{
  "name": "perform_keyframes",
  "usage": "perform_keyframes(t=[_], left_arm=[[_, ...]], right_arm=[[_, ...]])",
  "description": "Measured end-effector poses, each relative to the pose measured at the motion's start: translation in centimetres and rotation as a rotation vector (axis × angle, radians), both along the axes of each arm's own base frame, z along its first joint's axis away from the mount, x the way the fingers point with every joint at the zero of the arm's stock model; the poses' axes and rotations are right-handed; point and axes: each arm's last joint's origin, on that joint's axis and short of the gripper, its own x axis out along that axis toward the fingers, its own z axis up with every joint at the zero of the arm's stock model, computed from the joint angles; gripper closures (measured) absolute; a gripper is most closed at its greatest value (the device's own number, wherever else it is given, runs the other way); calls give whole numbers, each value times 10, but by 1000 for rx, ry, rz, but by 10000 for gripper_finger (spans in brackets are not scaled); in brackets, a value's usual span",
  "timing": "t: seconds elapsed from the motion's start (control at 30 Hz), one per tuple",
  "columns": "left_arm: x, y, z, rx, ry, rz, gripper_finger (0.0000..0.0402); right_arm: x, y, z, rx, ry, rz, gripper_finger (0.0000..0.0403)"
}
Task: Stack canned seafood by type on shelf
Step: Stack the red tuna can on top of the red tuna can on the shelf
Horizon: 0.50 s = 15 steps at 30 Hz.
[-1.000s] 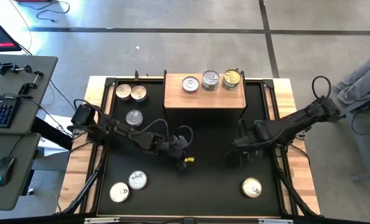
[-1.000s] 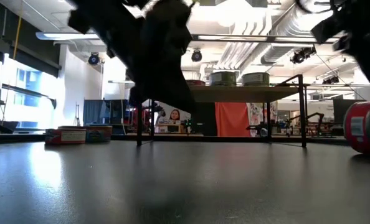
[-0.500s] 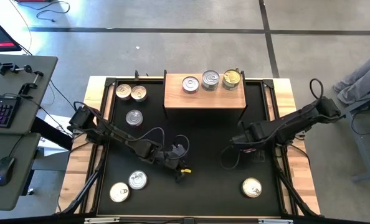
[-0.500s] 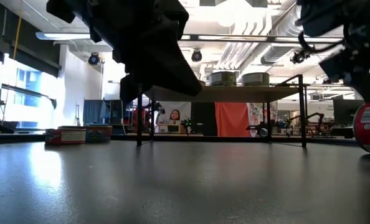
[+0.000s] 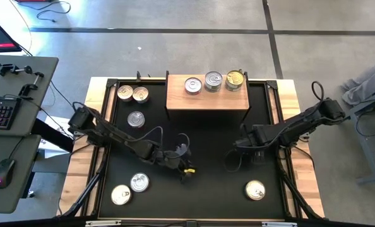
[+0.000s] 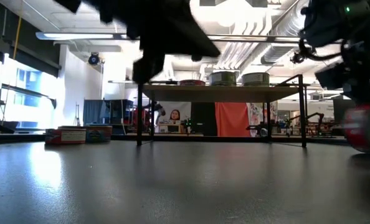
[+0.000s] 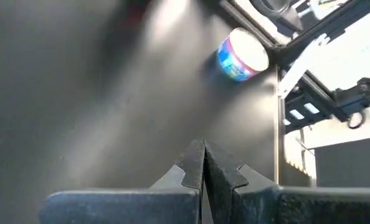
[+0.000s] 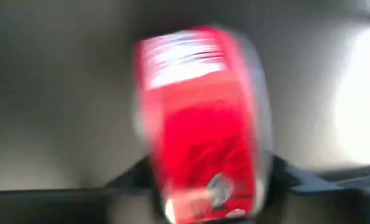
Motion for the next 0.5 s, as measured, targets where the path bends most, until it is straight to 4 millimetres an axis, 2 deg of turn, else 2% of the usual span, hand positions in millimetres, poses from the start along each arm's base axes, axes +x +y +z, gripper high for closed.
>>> perform_keyframes(t=[0.03, 0.07, 0.17, 0.33, 0.43, 0.5], left_arm=[[-2, 1, 10, 5, -27, -9, 402], [-6, 2, 21, 17, -47, -20, 401], [-25, 10, 58, 61, -93, -36, 401], [-75, 28, 120, 216, -178, 43, 401], [-106, 39, 143, 352, -188, 144, 401], [-124, 50, 154, 422, -197, 213, 401]], right_arm=[[2, 1, 2, 1, -17, -22, 280], [5, 1, 6, 1, -34, -45, 289], [15, 6, 24, 23, -113, -81, 287], [40, 31, 90, 117, -423, -12, 287], [62, 39, 131, 31, -633, -21, 287], [82, 36, 149, -67, -697, -9, 287]])
